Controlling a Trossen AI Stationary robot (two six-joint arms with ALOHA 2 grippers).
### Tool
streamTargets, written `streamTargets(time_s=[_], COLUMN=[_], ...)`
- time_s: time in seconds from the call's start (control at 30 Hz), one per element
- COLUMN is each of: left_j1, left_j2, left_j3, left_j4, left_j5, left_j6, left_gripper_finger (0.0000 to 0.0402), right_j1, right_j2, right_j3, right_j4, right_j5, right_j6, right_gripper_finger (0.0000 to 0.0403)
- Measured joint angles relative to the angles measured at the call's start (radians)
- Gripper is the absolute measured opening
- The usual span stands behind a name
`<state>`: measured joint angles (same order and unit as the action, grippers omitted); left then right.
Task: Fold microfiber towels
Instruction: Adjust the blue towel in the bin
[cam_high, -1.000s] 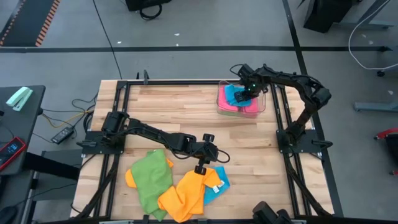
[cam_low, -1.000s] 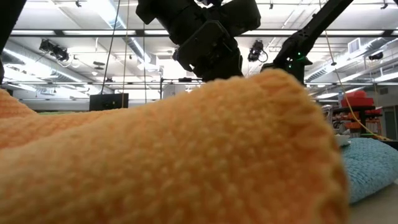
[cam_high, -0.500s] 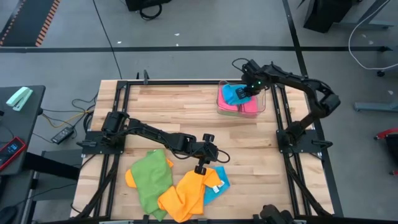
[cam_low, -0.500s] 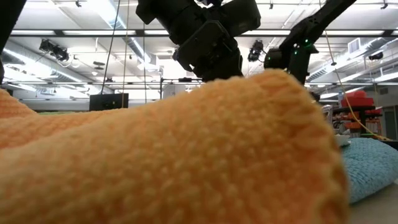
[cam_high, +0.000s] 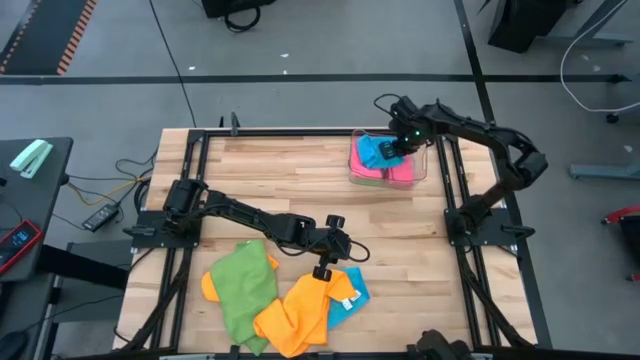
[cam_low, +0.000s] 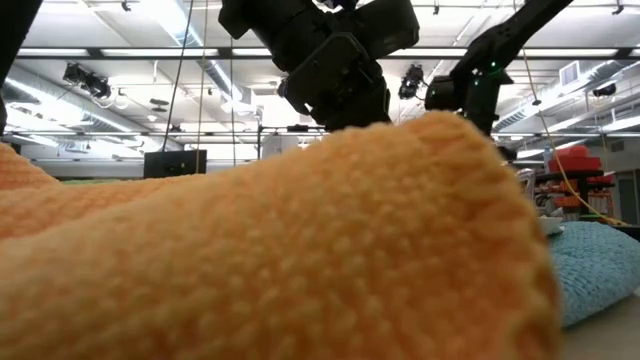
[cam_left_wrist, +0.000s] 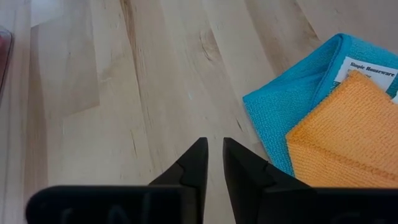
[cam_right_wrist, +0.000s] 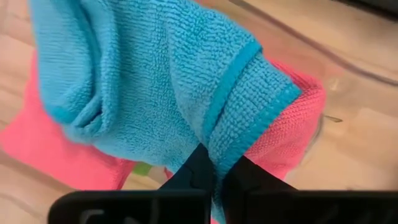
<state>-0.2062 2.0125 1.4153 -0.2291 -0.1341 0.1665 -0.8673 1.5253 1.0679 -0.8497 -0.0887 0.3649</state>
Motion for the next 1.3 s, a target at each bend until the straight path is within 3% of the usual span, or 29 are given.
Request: streamTargets(time_s=[0.23, 0.7, 1.03, 1.3], left_j1=[0.0, 0.0, 0.0, 0.0], left_j2=[0.0, 0.0, 0.0, 0.0], left_j3=[0.0, 0.0, 0.0, 0.0], left_j4=[0.0, -0.001, -0.001, 0.0], left_j5=[0.0, 0.0, 0.0, 0.0], left_j6=[0.0, 0.0, 0.0, -0.005], left_gripper_finger=[0.0054, 0.0053, 0.0056, 0.0055], right_j1=[0.018, -0.013, -0.016, -0.007], right_j2=[0.057, 0.08, 0.079, 0.075], right_j3=[0.0, 0.001, -0.052, -0.113], right_j4=[0.014, -0.067, -0.06, 0.024], right_j5=[0.002, 0.022, -0.023, 0.084], right_j6=[-0.006, 0.042, 0.052, 0.023], right_gripper_finger=[0.0052, 0.0156, 0.015, 0.0139])
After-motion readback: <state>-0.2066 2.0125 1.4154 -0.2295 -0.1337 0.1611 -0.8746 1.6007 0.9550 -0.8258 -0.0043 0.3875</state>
